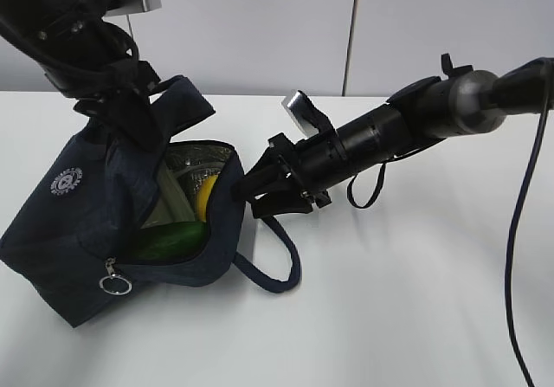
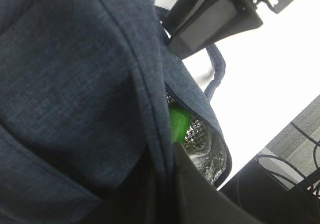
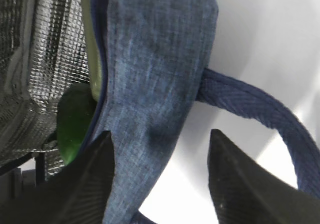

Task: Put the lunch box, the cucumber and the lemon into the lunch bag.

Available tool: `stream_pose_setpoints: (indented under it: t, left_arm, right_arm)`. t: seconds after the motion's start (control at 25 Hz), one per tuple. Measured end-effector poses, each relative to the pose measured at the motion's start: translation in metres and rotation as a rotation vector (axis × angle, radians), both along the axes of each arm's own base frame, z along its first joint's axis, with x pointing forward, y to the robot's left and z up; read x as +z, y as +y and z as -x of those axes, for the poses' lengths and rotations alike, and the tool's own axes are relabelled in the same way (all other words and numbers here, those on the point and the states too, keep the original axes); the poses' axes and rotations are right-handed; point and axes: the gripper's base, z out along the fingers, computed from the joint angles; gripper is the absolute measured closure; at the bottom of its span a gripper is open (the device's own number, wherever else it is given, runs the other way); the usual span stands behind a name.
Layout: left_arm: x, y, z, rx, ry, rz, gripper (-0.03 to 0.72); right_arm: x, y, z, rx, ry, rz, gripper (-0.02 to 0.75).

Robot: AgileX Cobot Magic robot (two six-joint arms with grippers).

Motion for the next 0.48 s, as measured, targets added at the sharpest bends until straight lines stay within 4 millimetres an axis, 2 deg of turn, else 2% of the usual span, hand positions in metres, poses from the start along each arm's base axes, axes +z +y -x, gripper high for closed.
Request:
stream_pose_setpoints:
  t: [0.24,0.48]
  left_arm:
    - [0.0,0.0,0.0,-0.002,0.0,0.0,0.691]
    - [0.0,0.0,0.0,-0.002,0.0,0.0,0.691]
  right_arm:
    - [-0.003,0.004,0.002,-0.052,-0.014,-0.085,0.294]
    - [-0.013,0.018,0.006,-0.049,0.004,-0.105,0.305]
